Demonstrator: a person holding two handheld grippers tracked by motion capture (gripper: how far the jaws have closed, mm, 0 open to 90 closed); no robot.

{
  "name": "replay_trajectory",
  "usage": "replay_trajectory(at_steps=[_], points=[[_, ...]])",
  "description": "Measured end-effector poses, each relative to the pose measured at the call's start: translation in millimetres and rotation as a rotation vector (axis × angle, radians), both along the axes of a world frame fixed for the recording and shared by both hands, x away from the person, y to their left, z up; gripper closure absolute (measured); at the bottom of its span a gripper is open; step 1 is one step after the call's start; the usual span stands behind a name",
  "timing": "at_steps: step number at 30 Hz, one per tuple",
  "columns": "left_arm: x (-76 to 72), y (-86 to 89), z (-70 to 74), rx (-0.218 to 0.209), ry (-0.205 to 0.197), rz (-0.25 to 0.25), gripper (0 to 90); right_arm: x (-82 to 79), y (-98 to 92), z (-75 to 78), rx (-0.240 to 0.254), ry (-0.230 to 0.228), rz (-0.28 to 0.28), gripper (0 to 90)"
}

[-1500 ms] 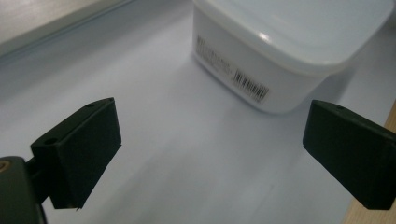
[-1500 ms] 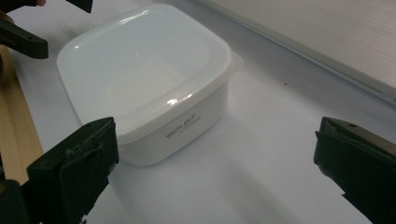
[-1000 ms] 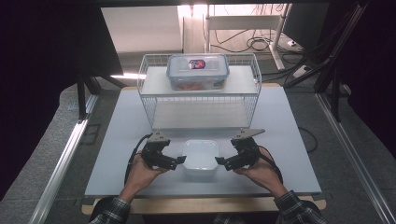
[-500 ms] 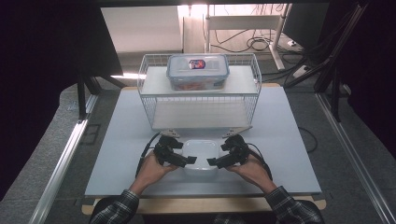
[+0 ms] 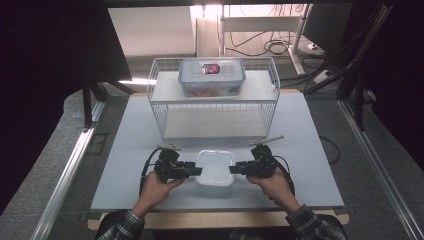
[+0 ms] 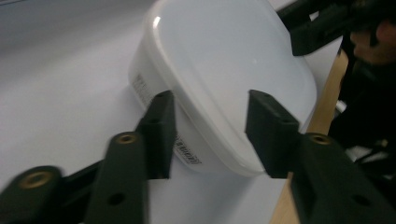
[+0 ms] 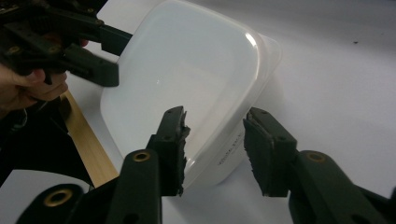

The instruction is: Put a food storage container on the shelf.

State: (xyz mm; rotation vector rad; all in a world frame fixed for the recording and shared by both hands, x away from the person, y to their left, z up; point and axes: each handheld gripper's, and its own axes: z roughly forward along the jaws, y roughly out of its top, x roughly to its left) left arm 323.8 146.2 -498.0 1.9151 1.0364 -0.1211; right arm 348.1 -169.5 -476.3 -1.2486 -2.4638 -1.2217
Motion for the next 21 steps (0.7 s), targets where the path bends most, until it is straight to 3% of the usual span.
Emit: replay_trajectory(at_steps=[6,7,10,18,21], points=[[-1.5,-2.0,2.0,-0.016,-0.029,0.074,71.2,1.0,-3.4,3.0,0.022,-0.049,-0.040,69.8],[-1.1,-2.0,2.4,-0.027,-0.036,0.104,73.0,1.8,-3.7,4.0,0.032,-0.081,-0.061,72.9],[-0.1,-0.2,0.8,-0.049,-0.027,0.126,75.9,1.4,-2.7,4.3,0.036,-0.118,-0.079,74.8],[-3.1,-1.0,-0.1,-0.068,-0.026,0.144,76.8,0.8,-5.4,-0.7,0.068,-0.100,-0.089,74.1],[-5.0,-1.7,-0.3,-0.069,-0.056,0.158,79.3,2.1,-7.3,-0.5,0.074,-0.096,-0.088,78.7]])
